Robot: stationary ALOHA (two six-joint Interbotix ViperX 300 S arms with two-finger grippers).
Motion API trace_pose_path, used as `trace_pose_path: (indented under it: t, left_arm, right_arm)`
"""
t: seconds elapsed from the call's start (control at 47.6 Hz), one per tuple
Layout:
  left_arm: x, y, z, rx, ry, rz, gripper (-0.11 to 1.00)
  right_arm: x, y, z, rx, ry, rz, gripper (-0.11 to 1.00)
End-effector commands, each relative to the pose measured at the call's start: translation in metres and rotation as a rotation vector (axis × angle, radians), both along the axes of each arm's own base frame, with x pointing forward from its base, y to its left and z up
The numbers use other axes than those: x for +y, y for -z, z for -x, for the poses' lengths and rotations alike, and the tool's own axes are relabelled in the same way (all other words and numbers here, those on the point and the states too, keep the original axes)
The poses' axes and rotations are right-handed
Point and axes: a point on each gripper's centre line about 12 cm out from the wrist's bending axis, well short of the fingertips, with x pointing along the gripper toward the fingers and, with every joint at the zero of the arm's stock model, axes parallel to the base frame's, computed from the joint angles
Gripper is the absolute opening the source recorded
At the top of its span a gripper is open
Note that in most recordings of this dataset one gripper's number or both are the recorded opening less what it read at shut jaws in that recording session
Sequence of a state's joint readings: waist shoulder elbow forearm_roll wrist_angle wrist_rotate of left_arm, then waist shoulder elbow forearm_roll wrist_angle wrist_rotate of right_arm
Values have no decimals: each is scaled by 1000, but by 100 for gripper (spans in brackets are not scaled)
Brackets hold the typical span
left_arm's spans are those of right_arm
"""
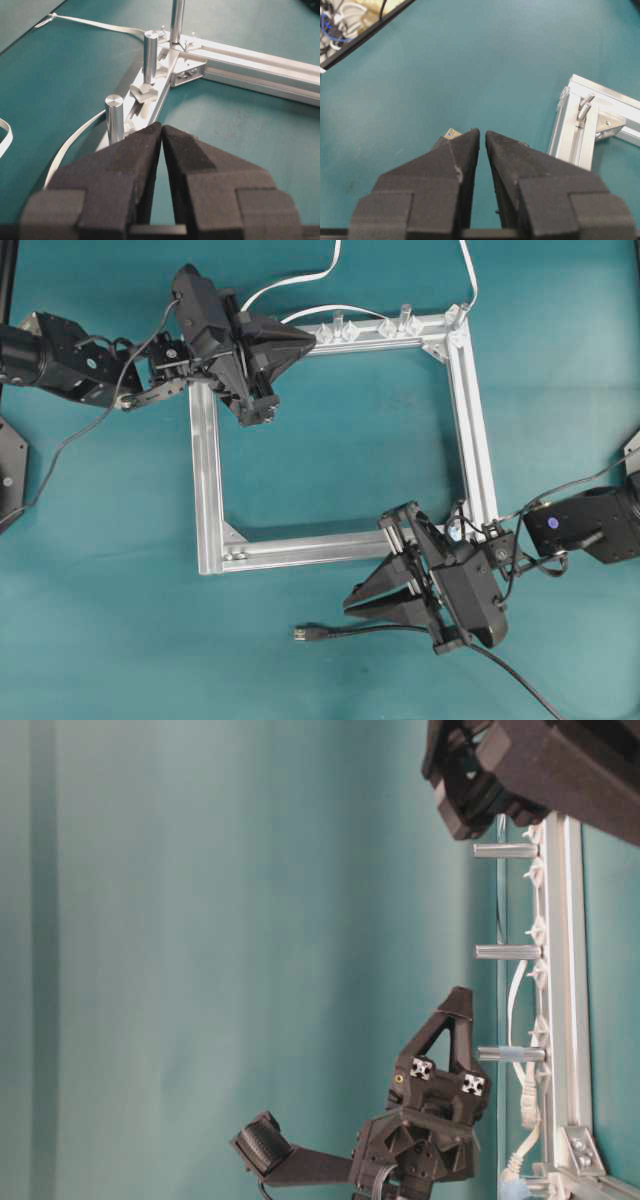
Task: Insert the wire through the string loop located on the right side.
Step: 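Move the right gripper down over the black USB cable's plug end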
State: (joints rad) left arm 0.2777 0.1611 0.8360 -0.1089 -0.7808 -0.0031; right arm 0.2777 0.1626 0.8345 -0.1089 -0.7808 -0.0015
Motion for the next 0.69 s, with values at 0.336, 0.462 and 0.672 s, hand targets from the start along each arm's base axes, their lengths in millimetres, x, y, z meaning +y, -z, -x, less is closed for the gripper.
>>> trace_pose_path:
  t: [0.336,0.462,0.672]
  left_arm:
    - [-4,-6,-11,135,78,-50,0]
    - [-6,-8,-13,129,82,-53,1]
    - [-7,-9,-13,132,87,-48,36]
  right_arm:
    - [6,-12,-5,-1,108,-129,2]
    - [12,-11,-2,0,90,-120,2]
    - [13,-9,-3,20,92,-117,2]
